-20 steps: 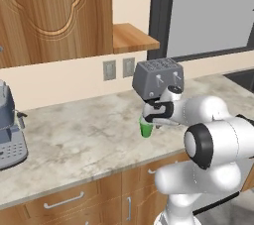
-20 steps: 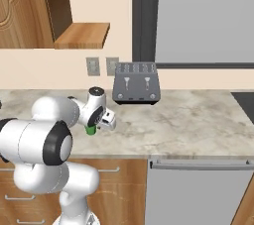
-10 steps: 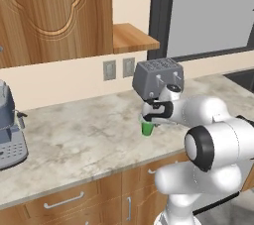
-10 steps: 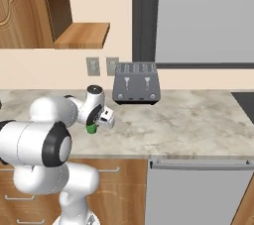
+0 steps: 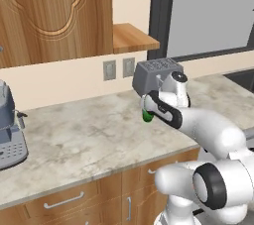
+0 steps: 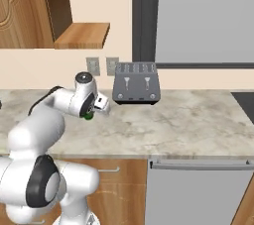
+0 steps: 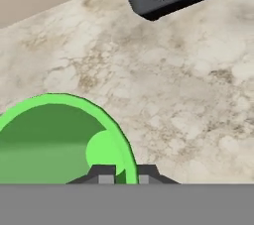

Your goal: Place the pitcher and cup on the dining counter for serving.

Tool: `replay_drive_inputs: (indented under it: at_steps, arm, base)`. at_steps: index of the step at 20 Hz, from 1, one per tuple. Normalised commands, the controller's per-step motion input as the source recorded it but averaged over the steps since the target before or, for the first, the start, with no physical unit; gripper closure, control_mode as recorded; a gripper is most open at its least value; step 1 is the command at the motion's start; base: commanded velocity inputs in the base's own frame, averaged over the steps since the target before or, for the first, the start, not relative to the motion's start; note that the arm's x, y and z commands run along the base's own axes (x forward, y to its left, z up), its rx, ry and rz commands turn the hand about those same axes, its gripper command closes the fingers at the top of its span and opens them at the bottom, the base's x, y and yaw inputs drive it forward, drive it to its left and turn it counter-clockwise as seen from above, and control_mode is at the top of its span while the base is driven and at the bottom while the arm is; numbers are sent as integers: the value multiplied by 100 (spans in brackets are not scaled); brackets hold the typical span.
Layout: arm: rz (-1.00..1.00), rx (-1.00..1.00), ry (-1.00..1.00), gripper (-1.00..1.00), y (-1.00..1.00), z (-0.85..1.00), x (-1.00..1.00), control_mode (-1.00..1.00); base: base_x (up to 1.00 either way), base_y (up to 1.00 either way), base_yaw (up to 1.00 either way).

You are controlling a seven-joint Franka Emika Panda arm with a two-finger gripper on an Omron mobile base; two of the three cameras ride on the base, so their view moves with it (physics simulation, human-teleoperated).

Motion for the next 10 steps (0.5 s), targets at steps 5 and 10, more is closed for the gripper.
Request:
replay_drive_inputs:
  at_steps: [5, 10]
  arm:
    - [-10, 0, -8, 100, 0, 84, -20, -100]
    - [-15, 0, -8, 100, 0, 44, -35, -100]
  base:
    - [0, 0, 0]
    - [0, 0, 0]
